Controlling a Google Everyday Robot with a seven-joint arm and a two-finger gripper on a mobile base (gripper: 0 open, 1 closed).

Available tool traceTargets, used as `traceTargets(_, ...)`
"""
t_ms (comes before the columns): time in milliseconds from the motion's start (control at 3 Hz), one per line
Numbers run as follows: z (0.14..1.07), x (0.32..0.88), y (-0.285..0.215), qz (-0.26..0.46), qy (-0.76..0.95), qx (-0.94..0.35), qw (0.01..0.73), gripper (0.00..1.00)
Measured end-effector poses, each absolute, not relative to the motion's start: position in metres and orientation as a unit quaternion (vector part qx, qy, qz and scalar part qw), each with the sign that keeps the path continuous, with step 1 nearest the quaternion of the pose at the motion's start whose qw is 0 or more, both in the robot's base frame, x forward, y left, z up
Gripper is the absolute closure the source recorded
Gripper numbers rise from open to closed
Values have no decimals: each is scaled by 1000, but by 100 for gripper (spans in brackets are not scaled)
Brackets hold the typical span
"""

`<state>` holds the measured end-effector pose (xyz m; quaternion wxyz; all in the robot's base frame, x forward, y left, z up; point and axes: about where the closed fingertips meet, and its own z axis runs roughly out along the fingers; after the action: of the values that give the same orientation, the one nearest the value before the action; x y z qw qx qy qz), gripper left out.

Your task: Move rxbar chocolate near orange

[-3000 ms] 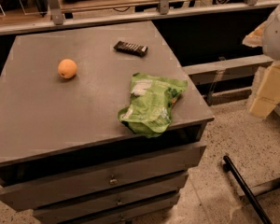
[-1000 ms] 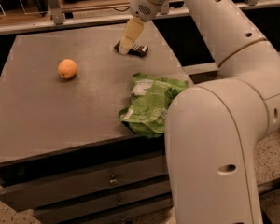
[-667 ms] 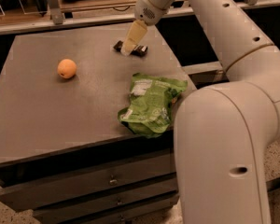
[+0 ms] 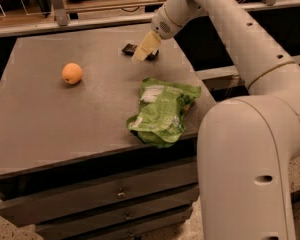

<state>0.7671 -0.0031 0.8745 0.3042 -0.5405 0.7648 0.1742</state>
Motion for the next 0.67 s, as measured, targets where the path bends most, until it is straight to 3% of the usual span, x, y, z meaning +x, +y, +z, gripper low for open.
traceTargets(667, 850, 789, 14, 222, 775, -499, 318, 0)
